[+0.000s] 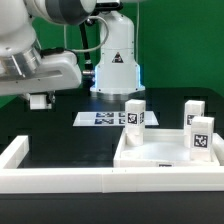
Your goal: Assemble square table
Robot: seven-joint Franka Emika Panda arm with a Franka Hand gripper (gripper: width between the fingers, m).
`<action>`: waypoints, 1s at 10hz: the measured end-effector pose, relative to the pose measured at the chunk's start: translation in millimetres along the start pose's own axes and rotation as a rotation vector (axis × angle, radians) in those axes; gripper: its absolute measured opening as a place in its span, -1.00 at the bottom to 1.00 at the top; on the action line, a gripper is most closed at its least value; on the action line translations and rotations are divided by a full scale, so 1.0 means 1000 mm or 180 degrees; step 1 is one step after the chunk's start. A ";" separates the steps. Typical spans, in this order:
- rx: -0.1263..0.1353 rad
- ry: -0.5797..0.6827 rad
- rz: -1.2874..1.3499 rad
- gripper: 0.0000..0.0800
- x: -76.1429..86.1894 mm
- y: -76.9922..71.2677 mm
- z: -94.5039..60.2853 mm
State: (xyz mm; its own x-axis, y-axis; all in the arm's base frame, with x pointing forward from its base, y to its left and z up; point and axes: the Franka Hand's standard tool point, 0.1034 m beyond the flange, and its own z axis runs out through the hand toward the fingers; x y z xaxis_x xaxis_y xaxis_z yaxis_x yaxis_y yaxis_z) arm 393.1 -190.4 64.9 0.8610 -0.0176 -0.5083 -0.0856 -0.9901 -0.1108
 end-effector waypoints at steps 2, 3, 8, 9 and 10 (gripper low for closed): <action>0.0015 0.0407 0.0036 -0.28 0.007 -0.007 -0.010; 0.0048 0.0665 0.0065 -0.28 0.017 -0.018 -0.021; -0.0122 0.1708 0.0150 -0.28 0.054 -0.043 -0.049; -0.0211 0.1978 0.0181 -0.28 0.056 -0.039 -0.046; -0.0306 0.2105 0.0181 -0.28 0.053 -0.032 -0.044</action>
Offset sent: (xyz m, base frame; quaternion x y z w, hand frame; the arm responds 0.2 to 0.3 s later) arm 0.0391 0.0494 0.0235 0.0478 0.1952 0.0533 0.9782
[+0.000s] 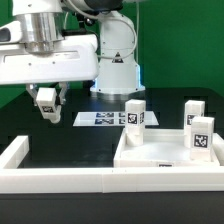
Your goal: Assemble square table
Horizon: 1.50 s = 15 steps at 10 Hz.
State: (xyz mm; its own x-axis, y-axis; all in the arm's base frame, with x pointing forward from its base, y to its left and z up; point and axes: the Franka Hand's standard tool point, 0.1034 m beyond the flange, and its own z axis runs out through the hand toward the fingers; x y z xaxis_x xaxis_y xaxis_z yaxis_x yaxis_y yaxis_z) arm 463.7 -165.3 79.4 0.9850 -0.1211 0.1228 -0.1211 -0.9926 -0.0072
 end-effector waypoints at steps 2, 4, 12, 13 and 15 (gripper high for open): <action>-0.0241 0.0274 -0.0028 -0.28 -0.002 0.014 -0.002; -0.0143 0.0293 0.0104 -0.28 0.007 -0.009 -0.002; -0.0039 0.0635 0.0301 -0.28 0.059 -0.062 -0.017; -0.0039 0.0635 0.0300 -0.28 0.059 -0.062 -0.017; -0.0035 0.0629 0.0305 -0.28 0.058 -0.062 -0.016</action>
Offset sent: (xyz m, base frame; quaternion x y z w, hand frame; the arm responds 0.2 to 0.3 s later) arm 0.0259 0.0474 0.0116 0.0427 0.0242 0.0604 0.9970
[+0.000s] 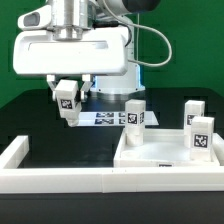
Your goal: Assemble square table
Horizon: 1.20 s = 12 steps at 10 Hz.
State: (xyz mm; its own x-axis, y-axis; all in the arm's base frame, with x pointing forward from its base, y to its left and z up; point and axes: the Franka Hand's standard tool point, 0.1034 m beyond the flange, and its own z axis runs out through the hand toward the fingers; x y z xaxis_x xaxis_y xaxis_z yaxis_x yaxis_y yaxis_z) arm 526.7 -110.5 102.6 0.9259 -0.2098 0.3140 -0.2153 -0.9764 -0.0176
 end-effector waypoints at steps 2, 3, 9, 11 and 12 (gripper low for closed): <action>0.0063 -0.0023 0.0038 -0.28 -0.001 -0.016 0.005; 0.0114 -0.0003 0.0076 -0.28 0.004 -0.032 0.005; 0.0070 0.0414 0.0185 -0.28 0.033 -0.064 0.001; -0.0249 0.0989 0.0052 -0.28 0.030 -0.047 0.001; -0.0185 0.0807 -0.0006 -0.28 0.010 -0.051 0.016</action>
Offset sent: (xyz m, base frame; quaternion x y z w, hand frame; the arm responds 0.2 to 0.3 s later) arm 0.0369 0.0468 0.0097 0.0483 0.0207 0.0635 0.9966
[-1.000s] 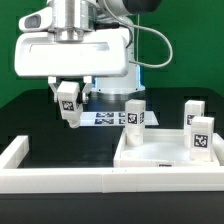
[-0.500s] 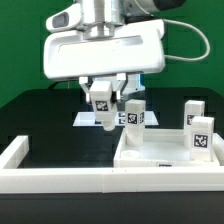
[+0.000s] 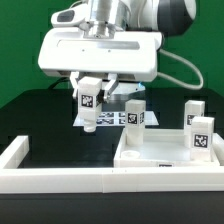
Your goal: Assemble square table
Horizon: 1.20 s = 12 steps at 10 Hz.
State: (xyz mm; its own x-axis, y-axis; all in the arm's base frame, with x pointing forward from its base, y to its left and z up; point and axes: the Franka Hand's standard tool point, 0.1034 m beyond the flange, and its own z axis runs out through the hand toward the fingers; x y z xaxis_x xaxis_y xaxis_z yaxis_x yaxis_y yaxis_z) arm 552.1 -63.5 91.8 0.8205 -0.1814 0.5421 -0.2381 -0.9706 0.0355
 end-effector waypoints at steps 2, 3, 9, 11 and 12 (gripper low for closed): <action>0.0125 -0.0084 -0.0006 -0.28 0.004 -0.021 0.002; 0.0163 -0.0079 -0.0017 -0.28 0.007 -0.029 0.004; 0.0226 0.0006 0.0003 -0.28 0.024 -0.043 0.006; 0.0229 0.0003 -0.0008 -0.28 0.023 -0.044 0.007; 0.0252 -0.0013 -0.0045 -0.28 0.021 -0.050 0.009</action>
Offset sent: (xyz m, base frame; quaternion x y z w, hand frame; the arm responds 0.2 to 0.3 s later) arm 0.0300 0.0281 0.0098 0.0577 0.0187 0.0332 0.9976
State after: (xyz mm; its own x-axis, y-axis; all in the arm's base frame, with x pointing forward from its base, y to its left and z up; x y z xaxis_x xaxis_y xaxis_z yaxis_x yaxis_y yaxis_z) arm 585.6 -20.5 93.4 0.8256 -0.1680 0.5386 -0.1846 -0.9825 -0.0235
